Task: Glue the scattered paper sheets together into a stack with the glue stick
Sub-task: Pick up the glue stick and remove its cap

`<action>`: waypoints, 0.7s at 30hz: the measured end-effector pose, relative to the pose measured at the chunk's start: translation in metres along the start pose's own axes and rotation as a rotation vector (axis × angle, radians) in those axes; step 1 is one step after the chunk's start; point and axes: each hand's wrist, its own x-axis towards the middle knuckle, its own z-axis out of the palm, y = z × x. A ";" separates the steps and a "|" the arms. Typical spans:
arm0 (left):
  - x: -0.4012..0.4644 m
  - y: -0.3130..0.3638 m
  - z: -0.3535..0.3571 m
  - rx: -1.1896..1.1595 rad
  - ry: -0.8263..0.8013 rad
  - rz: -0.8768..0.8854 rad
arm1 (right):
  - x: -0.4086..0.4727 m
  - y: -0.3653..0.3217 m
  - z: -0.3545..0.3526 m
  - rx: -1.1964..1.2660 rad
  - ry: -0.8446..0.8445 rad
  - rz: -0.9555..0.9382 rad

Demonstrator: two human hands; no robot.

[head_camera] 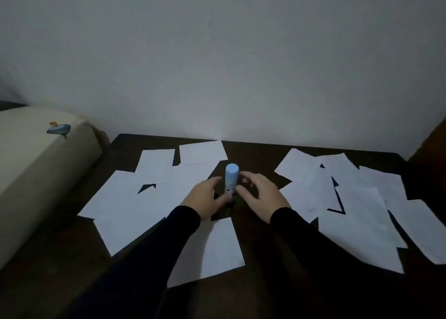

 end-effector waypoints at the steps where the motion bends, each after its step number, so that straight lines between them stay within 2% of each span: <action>1: 0.001 -0.001 0.004 -0.038 0.023 0.012 | 0.003 0.000 0.006 0.070 0.022 -0.002; 10: 0.003 -0.015 0.041 -0.284 0.306 0.111 | 0.019 0.004 0.048 0.501 0.222 0.081; 15: 0.001 -0.019 0.050 -0.224 0.246 0.141 | 0.011 0.021 0.073 0.553 0.463 -0.017; 18: -0.001 -0.017 0.050 -0.212 0.220 0.162 | 0.015 0.024 0.073 0.672 0.540 0.078; 21: -0.003 -0.016 0.049 -0.179 0.227 0.155 | 0.021 0.024 0.071 0.800 0.509 0.208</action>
